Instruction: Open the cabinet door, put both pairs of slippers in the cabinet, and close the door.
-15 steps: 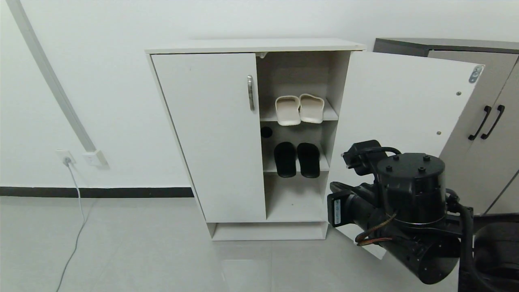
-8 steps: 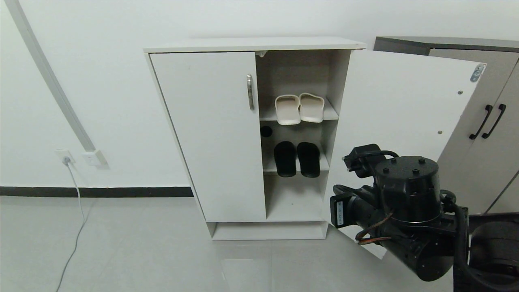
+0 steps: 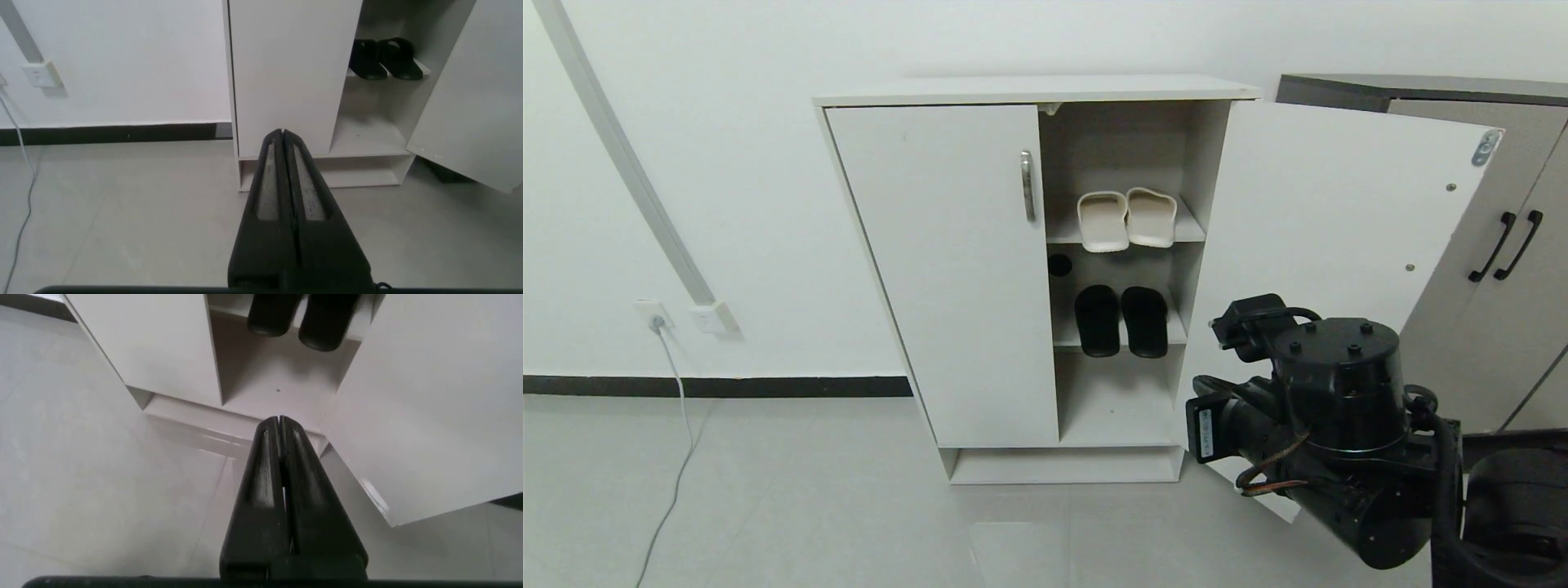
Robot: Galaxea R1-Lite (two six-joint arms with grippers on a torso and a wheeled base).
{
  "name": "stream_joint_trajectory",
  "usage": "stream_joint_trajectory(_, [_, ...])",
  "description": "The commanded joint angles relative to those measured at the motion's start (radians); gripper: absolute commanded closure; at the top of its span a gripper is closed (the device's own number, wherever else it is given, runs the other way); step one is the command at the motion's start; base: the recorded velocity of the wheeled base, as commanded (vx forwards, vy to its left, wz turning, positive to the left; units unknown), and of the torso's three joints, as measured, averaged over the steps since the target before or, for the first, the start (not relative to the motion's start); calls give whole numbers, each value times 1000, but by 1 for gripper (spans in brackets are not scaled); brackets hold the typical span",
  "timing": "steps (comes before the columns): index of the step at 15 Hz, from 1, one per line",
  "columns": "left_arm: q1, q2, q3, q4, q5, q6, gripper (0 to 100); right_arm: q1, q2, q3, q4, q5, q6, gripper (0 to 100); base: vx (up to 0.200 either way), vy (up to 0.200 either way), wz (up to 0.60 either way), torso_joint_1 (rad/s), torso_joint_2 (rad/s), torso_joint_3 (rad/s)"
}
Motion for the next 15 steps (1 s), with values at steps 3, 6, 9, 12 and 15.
stream_joint_trajectory(3, [0, 1, 0, 0, 0, 0, 100, -1, 4, 0, -1, -1, 0, 100, 0, 0, 0, 0, 0, 0])
stream_joint_trajectory(6, [0, 1, 0, 0, 0, 0, 100, 1, 2, 6, -1, 1, 0, 100, 0, 0, 0, 0, 0, 0])
stream_joint_trajectory(9, [0, 1, 0, 0, 0, 0, 100, -1, 4, 8, -1, -1, -1, 100, 0, 0, 0, 1, -32, -41])
stream_joint_trajectory(12, [0, 1, 0, 0, 0, 0, 100, -1, 2, 8, -1, -1, -1, 100, 0, 0, 0, 7, -185, -318])
stream_joint_trajectory(15, [0, 1, 0, 0, 0, 0, 100, -1, 2, 10, -1, -2, -1, 100, 0, 0, 0, 36, -517, -377])
